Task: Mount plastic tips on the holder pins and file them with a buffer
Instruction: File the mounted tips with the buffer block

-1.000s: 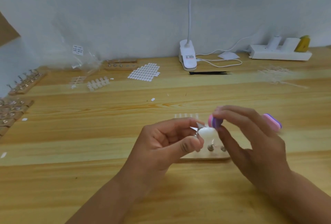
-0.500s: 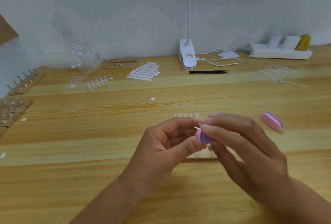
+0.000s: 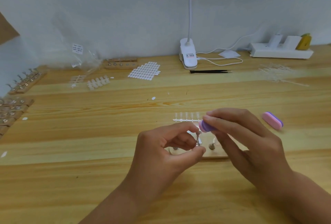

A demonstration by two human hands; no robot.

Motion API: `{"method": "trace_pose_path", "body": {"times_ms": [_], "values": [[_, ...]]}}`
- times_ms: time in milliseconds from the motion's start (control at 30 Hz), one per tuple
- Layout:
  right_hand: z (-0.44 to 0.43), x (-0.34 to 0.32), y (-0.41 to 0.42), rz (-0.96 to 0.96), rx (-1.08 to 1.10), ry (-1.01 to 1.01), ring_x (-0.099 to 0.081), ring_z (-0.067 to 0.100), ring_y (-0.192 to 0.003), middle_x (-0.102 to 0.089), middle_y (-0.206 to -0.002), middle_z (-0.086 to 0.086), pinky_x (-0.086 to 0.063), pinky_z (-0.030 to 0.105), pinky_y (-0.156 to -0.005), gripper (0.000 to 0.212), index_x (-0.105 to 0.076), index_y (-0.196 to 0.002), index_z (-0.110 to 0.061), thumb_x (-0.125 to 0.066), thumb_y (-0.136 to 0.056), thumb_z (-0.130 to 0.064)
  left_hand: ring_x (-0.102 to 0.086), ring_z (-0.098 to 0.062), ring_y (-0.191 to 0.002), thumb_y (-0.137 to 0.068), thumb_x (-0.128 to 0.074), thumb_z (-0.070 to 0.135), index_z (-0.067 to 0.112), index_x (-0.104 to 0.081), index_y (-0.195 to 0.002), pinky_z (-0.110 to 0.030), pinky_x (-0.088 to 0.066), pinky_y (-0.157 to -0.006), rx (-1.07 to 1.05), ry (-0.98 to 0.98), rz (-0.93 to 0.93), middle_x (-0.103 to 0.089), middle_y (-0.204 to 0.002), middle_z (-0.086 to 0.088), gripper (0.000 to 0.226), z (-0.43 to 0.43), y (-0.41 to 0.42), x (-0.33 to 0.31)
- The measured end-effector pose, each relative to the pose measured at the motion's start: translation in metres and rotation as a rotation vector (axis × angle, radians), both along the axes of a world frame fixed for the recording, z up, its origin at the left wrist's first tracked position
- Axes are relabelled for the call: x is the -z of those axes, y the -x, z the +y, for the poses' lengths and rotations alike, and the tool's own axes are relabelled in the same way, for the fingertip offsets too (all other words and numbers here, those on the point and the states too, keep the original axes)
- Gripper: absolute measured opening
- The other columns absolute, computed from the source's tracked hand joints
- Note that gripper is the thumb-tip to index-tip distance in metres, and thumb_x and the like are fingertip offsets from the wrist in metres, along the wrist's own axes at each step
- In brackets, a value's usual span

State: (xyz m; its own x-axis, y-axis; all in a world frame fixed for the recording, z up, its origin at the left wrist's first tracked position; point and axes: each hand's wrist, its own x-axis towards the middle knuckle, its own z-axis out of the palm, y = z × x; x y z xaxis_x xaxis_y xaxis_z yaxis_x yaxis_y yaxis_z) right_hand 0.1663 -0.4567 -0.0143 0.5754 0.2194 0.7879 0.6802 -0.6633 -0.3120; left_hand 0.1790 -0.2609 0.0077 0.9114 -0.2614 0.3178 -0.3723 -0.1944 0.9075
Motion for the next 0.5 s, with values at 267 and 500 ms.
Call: {"method": "trace_pose_path", "body": {"times_ms": [267, 500], "values": [[-0.006, 0.000, -0.003, 0.005, -0.005, 0.073, -0.064, 0.020, -0.112, -0.066, -0.116, 0.010, -0.053, 0.034, -0.094, 0.029, -0.069, -0.117, -0.001, -0.062, -0.091, 0.008, -0.069, -0.005, -0.063, -0.064, -0.083, 0.014, 0.025, -0.073, -0.085, -0.014, -0.053, -0.068, 0.010, -0.011, -0.008, -0.069, -0.063, 0.012, 0.025, 0.001, 0.000, 0.000], [0.001, 0.002, 0.000, -0.015, -0.099, 0.102, -0.063, 0.021, -0.115, -0.066, -0.117, 0.010, -0.049, 0.029, -0.098, 0.025, -0.068, -0.115, -0.002, -0.060, -0.093, 0.006, -0.070, -0.007, -0.069, -0.069, -0.081, 0.013, 0.022, -0.073, -0.090, -0.024, -0.058, -0.072, 0.052, -0.022, -0.047, -0.072, -0.071, 0.010, 0.025, 0.001, 0.001, -0.003]]}}
